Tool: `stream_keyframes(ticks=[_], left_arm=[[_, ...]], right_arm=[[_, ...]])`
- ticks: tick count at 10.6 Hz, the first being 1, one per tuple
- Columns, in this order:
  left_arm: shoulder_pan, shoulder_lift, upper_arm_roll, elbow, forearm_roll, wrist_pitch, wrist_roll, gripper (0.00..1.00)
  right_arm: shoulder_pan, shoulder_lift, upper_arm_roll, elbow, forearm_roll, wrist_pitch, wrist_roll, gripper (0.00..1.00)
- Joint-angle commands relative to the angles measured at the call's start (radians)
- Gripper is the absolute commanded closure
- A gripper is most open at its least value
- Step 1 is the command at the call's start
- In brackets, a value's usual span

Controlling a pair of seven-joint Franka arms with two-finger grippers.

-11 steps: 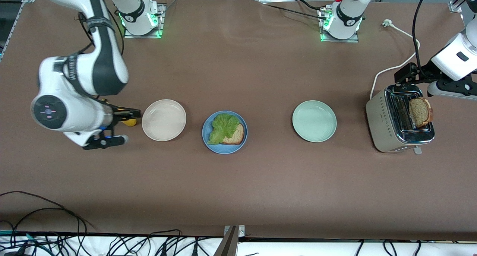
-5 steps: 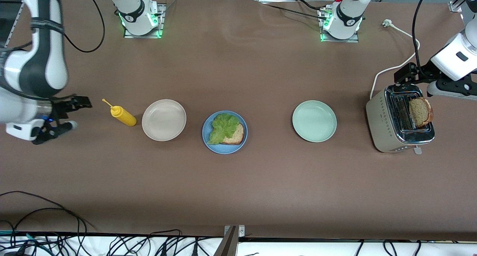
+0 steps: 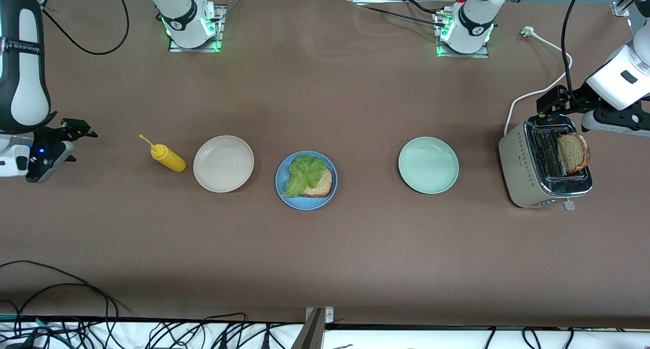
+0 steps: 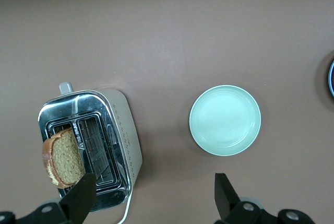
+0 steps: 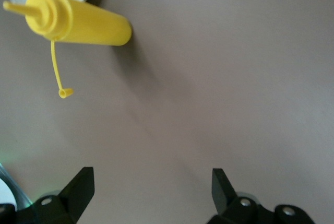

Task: Make sandwich in blue plate with both arms
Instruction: 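Move the right gripper back toward the yellow mustard bottle, then grasp the yellow mustard bottle with the right gripper and lift it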

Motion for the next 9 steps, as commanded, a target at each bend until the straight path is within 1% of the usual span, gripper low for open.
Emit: stream_keyframes(ticks=[1,2,4,6,8,9], left_arm=[[-0.002,-0.021,0.0,-0.026,-0.007,0.011,0.017,0.0],[-0.003,-0.021,0.0,-0.025,-0.007,0.011,0.017,0.0],[-0.003,-0.021,0.0,-0.025,-0.007,0.011,0.016,0.0],[-0.006,-0.021,0.0,-0.025,-0.007,0.011,0.01,0.0],[-0.007,-0.021,0.0,-0.025,-0.007,0.011,0.01,0.0],[-0.017,-0.021,0.006,-0.025,-0.007,0.011,0.01,0.0]], right_arm=[[-0.144,0.091,0.112,-0.016,0.187,0.053,-0.372,0.0],[-0.167,0.122,0.131,-0.016,0.26,0.045,-0.474,0.0],[-0.203,0.161,0.169,-0.016,0.361,0.039,-0.618,0.0],[-0.212,0.222,0.203,-0.016,0.467,0.022,-0.752,0.0],[-0.212,0.259,0.211,-0.016,0.564,0.007,-0.867,0.0],[-0.212,0.288,0.222,-0.016,0.64,-0.001,-0.933,0.0]])
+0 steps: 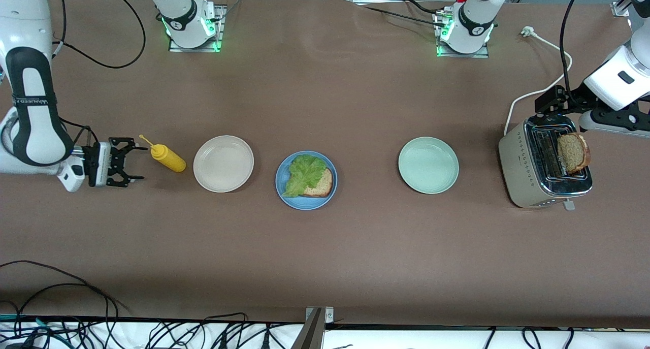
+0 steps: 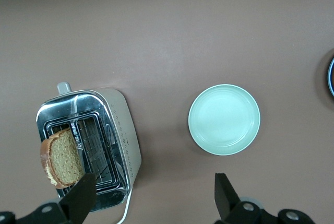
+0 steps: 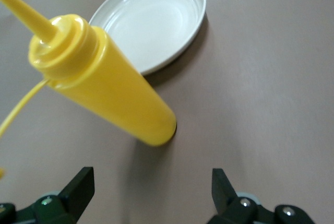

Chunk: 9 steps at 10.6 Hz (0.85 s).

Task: Make sandwich in blue plate with both arms
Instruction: 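Grasp the yellow mustard bottle with the right gripper and lift it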

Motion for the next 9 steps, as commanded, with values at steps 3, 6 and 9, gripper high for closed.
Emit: stream_keyframes(ticks=[3,6,9], left_arm=[[-0.017,-0.021,0.011,-0.023,-0.007,0.011,0.007,0.0],[0.001,-0.023,0.006,-0.022,-0.007,0.011,0.007,0.0],[0.001,-0.021,0.006,-0.019,-0.007,0.011,0.005,0.0]], right_arm=[[-0.02,0.087,0.029,0.006,0.248,-0.129,-0.252,0.0],[-0.022,0.09,0.029,-0.006,0.25,-0.161,-0.289,0.0],[-0.025,0.093,0.029,-0.015,0.25,-0.17,-0.297,0.66]])
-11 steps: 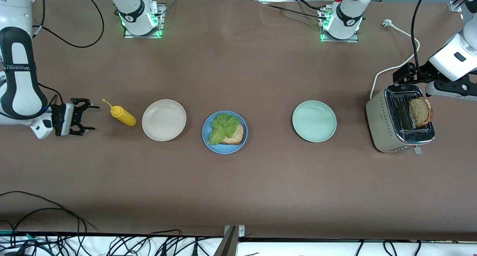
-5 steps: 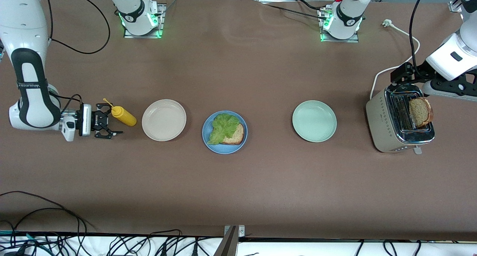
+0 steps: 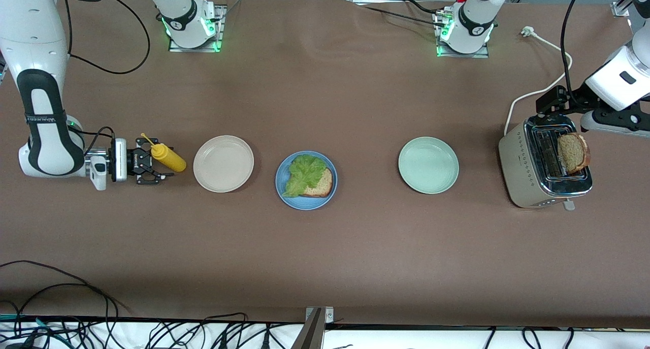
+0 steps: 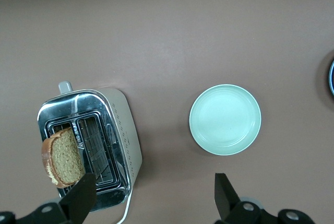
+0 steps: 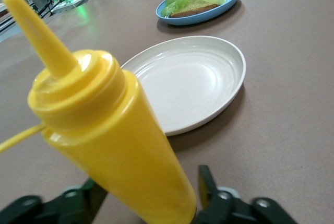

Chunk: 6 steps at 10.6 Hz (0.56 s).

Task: Make sandwich in blue plate with both arms
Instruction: 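Grasp the yellow mustard bottle with the right gripper and lift it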

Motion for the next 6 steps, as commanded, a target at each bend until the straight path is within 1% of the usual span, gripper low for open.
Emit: stream_keyframes(ticks=[1,2,5,6], left_arm=[[0.004,-0.021,-0.001,-0.018,-0.007,0.011,0.005,0.0],[0.004,-0.021,-0.001,-0.018,-0.007,0.011,0.005,0.0],[0.004,-0.023,-0.004,-0.015,-0.008,0.01,0.001,0.0],[0.004,-0.023,-0.004,-0.015,-0.008,0.008,0.001,0.0]], right_arm=[[-0.017,-0.002,0.011,-0.014,0.019,-0.023,-0.024,0.81],[-0.017,-0.003,0.011,-0.014,0.018,-0.031,-0.012,0.88],[-0.009,-0.026,0.01,-0.012,0.001,-0.037,0.027,0.93],[-0.006,-0.046,0.008,-0.011,-0.025,-0.037,0.071,0.94]])
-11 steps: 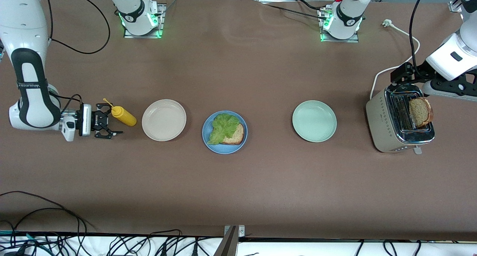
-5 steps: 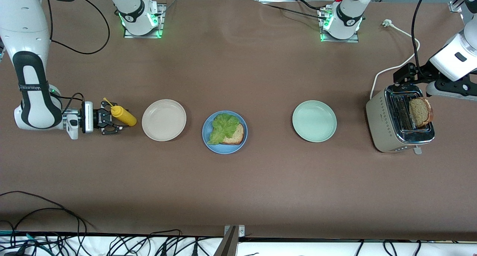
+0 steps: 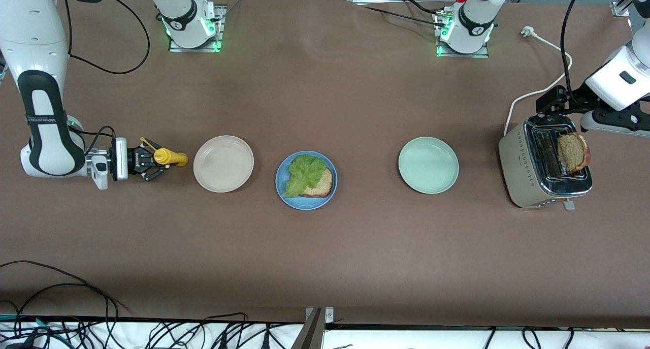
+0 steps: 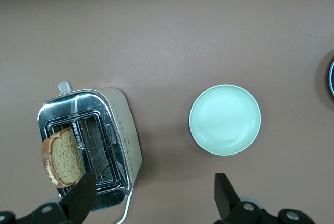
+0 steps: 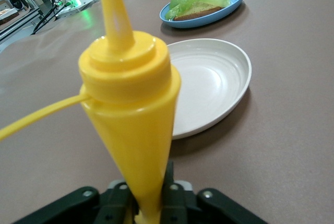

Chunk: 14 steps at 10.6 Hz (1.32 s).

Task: Make sandwich in blue plate with both arms
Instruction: 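Grasp the yellow mustard bottle with the right gripper and lift it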

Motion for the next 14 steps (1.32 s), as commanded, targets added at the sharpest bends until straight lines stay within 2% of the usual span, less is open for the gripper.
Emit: stream_keyframes(ticks=[1,4,6,8,10,14], left_arm=[[0.004,-0.021,-0.005,-0.015,-0.008,0.01,0.001,0.0],[0.004,-0.021,-0.005,-0.015,-0.01,0.011,0.001,0.0],[0.004,-0.02,-0.005,-0.015,-0.01,0.011,0.001,0.0],[0.004,-0.02,-0.005,-0.015,-0.01,0.013,0.001,0.0],[0.004,-0.018,-0.005,-0.015,-0.01,0.013,0.001,0.0],[0.003,-0.016,-0.004,-0.015,-0.01,0.014,0.001,0.0]], right_arm=[[0.001,-0.084,0.01,-0.007,-0.089,-0.009,0.149,0.95],[0.04,-0.207,0.016,0.023,-0.312,-0.001,0.497,0.95],[0.079,-0.224,0.034,0.086,-0.432,-0.003,0.697,0.95],[0.187,-0.202,0.04,0.213,-0.591,-0.008,0.882,0.95],[0.379,-0.181,0.039,0.295,-0.821,0.012,1.042,0.91],[0.55,-0.112,0.037,0.388,-0.937,0.025,1.266,0.9]])
